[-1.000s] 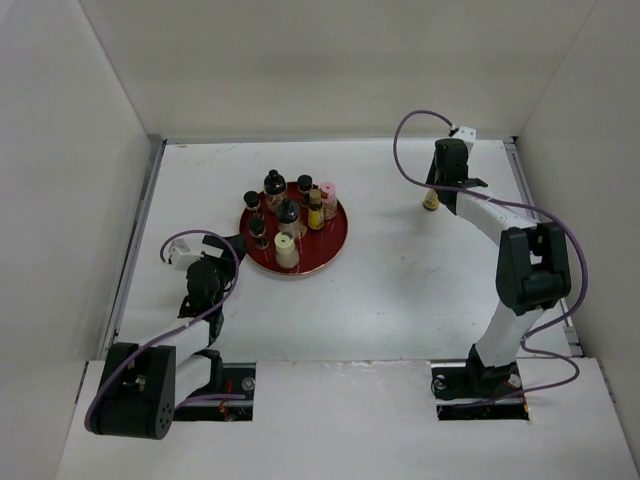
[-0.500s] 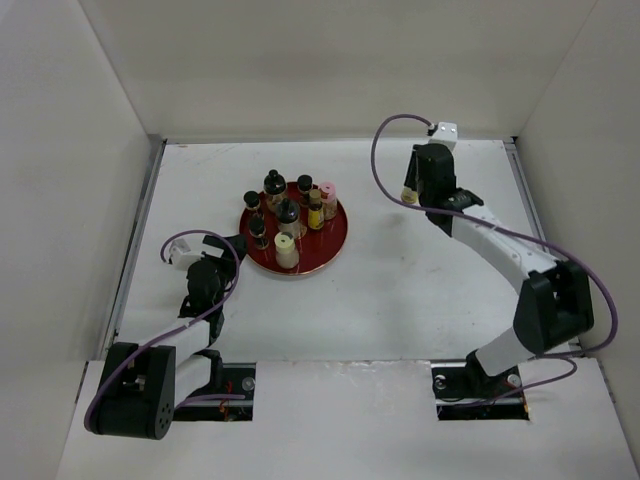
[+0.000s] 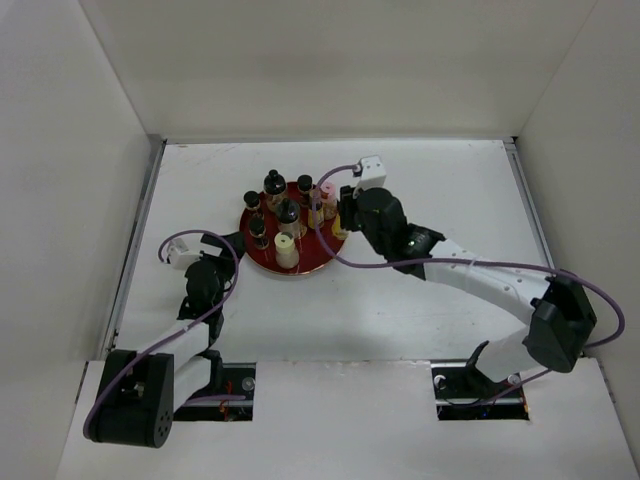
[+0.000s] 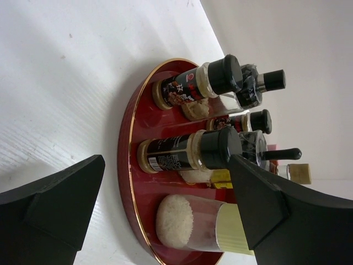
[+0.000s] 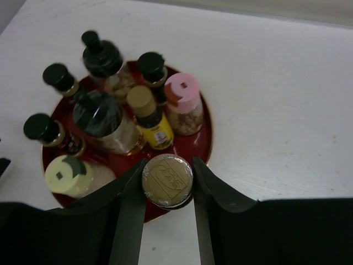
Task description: Organize the condiment bottles
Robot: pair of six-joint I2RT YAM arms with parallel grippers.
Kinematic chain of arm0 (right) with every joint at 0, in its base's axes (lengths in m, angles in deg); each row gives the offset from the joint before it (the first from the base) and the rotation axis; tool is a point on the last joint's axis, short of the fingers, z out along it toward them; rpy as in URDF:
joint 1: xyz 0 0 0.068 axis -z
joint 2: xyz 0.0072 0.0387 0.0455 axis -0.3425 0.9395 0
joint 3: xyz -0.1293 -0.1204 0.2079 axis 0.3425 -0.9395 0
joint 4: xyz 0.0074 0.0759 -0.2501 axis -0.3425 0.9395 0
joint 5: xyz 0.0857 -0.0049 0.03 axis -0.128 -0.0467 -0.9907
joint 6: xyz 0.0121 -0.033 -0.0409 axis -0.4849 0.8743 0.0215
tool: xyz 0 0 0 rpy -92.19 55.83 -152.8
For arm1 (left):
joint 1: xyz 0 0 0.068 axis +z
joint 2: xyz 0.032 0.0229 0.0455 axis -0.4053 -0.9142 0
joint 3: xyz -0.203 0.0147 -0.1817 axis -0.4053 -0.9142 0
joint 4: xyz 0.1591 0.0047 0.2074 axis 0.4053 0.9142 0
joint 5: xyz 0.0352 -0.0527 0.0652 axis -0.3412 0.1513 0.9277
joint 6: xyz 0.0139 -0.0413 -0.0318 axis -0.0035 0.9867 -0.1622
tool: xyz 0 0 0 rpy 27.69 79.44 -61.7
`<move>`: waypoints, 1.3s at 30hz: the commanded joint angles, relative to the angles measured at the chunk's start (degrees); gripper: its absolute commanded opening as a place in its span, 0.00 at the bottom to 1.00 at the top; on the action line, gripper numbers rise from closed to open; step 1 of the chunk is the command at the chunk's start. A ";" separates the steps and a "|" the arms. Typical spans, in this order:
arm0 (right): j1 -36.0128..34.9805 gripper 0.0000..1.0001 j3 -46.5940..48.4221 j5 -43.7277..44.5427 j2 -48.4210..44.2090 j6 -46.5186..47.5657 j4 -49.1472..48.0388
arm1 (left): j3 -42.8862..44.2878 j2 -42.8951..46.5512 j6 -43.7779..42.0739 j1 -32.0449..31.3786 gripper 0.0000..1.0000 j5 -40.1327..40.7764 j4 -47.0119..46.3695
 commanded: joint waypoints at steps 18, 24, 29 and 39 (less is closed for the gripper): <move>-6.54 0.29 3.58 3.14 16.83 0.73 -18.88 | 0.12 6.88 -1.27 2.66 1.00 1.45 1.63; -7.77 0.38 3.94 5.96 19.56 2.84 -20.38 | 0.65 4.42 -0.92 2.57 1.00 1.63 1.72; -8.48 0.64 3.67 6.22 19.66 3.81 -20.74 | 0.74 3.54 -0.21 2.66 1.00 1.63 1.72; -8.83 1.00 -0.71 4.73 6.93 3.98 -20.73 | 2.23 8.99 -1.44 3.63 1.00 2.86 10.24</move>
